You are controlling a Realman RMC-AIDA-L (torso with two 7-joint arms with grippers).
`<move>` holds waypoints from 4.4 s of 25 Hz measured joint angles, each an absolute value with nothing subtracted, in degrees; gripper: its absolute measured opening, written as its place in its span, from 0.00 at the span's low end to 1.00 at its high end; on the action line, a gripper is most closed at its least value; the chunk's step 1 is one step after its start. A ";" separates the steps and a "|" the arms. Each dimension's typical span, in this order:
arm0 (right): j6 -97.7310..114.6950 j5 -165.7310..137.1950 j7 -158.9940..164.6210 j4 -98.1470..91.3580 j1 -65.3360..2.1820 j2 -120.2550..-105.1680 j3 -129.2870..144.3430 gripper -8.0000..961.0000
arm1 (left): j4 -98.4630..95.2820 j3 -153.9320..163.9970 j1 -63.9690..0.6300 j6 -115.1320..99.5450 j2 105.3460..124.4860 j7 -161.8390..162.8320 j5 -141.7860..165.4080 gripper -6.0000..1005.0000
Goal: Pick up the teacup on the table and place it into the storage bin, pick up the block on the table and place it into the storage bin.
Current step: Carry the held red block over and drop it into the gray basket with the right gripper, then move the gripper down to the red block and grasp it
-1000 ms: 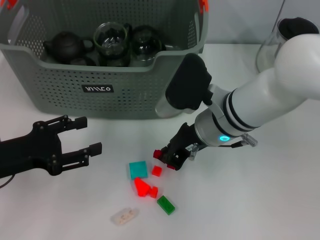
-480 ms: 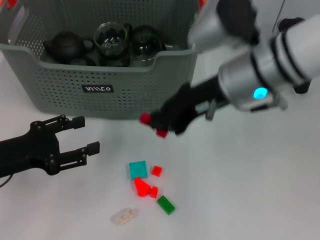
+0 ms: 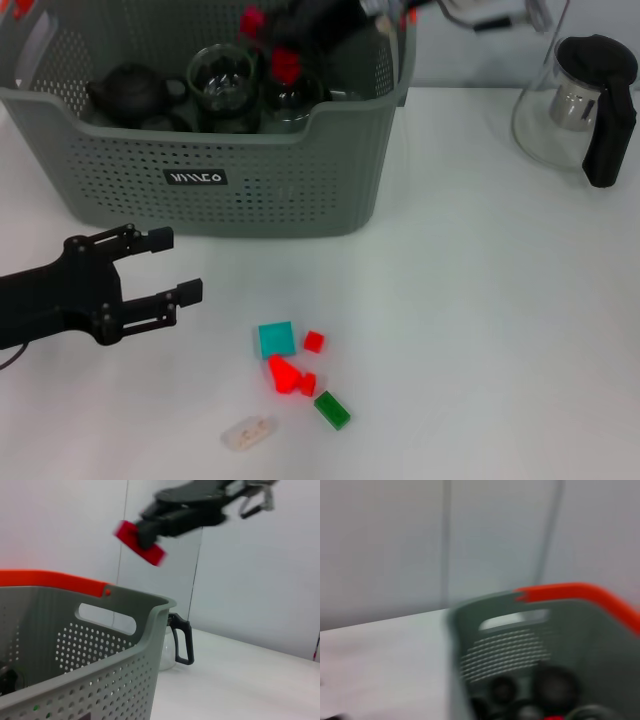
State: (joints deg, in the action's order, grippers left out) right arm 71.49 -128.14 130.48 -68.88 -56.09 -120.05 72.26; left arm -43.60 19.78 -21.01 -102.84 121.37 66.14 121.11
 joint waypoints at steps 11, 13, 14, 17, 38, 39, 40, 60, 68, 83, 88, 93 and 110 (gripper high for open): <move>60.05 -134.17 130.59 -62.33 -60.28 -120.10 72.17 0.20 | -43.50 19.71 -20.98 -102.93 121.46 66.27 121.06 0.77; 59.89 -135.27 130.55 -62.03 -60.49 -120.13 72.20 0.31 | -43.50 19.69 -20.98 -102.93 121.49 66.29 121.05 0.77; 59.71 -135.68 130.54 -62.07 -60.43 -120.17 72.40 0.36 | -43.50 19.69 -20.99 -102.93 121.52 66.29 121.04 0.77; 59.40 -135.34 130.42 -63.15 -59.70 -120.22 72.63 0.48 | -43.45 19.68 -21.00 -102.93 121.56 66.24 121.02 0.77; 93.84 -107.79 108.98 -79.09 -32.89 -119.91 62.65 0.98 | -43.45 19.82 -21.14 -103.39 121.28 65.97 121.33 0.77; 95.49 -108.15 108.40 -78.88 -32.37 -119.91 62.66 0.98 | -43.47 19.95 -21.15 -103.47 121.28 65.85 121.46 0.77; 96.77 -108.81 108.00 -78.48 -32.05 -119.92 62.77 0.98 | -43.49 20.08 -21.16 -103.55 121.28 65.76 121.52 0.77; 83.73 -131.60 121.84 -50.42 -56.06 -120.51 80.51 0.98 | -43.50 21.88 -22.15 -105.16 121.30 64.29 124.46 0.77; 73.85 -130.77 130.32 -44.64 -60.79 -120.98 92.43 0.98 | -43.34 21.39 -22.15 -104.77 121.22 64.89 124.14 0.77; 67.82 -129.75 142.73 -42.27 -62.39 -121.46 103.02 0.98 | -42.95 21.80 -22.50 -103.35 121.11 65.56 124.46 0.81; 63.98 -127.27 142.75 -40.89 -62.79 -121.56 108.56 0.98 | -42.97 21.77 -22.48 -103.66 121.11 65.49 124.46 0.82; 61.57 -127.15 142.59 -40.86 -62.41 -121.56 110.73 0.98 | -42.98 21.71 -22.36 -103.70 121.11 65.48 124.46 0.81; 58.27 -126.55 142.02 -40.84 -61.78 -121.67 114.51 0.98 | -42.93 21.66 -22.41 -103.81 121.11 65.47 124.11 0.81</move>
State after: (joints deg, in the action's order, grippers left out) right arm 58.27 -126.55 142.02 -40.84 -61.78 -121.67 114.51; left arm -42.93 21.66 -22.41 -103.81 121.11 65.47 124.11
